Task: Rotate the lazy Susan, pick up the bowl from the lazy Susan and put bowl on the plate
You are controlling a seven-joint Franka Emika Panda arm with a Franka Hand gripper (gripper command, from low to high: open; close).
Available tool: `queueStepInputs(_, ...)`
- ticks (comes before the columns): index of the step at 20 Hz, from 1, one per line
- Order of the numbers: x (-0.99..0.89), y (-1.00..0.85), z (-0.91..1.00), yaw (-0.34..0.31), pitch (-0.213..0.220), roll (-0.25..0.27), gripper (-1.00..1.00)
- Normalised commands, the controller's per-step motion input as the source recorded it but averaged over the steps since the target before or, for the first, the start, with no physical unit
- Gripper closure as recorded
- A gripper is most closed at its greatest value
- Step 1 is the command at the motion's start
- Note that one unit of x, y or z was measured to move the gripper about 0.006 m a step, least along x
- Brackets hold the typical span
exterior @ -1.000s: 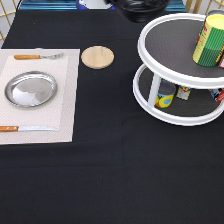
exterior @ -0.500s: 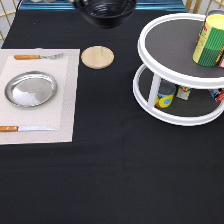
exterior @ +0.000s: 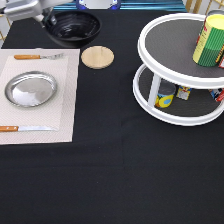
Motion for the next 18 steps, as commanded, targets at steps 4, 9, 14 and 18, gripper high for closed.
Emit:
queueStepInputs(4,-0.22,-0.30,-0.26,-0.277,-0.100,-0.003,1.00)
queueStepInputs(9,-0.16,-0.25,-0.19,-0.297,-0.102,0.000,1.00)
queueStepInputs(14,-0.13,-0.23,-0.19,-0.304,-0.104,0.000,1.00)
queueStepInputs(18,-0.13,-0.21,-0.17,-0.309,-0.094,0.000,1.00)
